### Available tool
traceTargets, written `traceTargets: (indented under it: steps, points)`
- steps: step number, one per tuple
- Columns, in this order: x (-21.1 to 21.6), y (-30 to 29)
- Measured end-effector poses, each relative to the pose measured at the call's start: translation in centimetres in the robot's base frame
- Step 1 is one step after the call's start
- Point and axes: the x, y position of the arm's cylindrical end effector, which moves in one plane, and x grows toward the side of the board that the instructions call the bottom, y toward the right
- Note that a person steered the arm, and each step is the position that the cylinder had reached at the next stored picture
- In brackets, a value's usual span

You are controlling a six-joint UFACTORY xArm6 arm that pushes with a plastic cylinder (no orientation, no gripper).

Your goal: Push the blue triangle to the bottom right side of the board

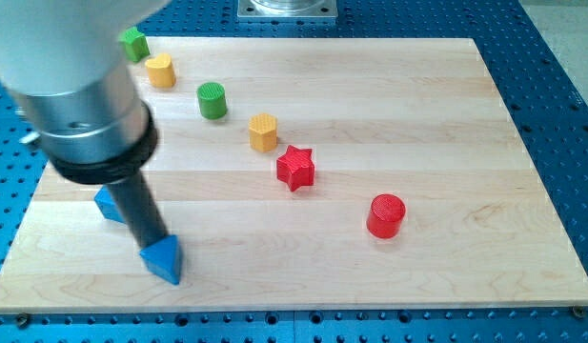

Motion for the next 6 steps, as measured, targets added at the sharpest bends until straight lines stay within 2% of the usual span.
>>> traceTargets:
  steps: [1, 2, 3, 5, 6]
  points:
    - [0.1, 0.0]
    - [0.3, -3.7]
    - [3.3, -1.1]
    - [3.4, 10.4]
    - [3.4, 14.3]
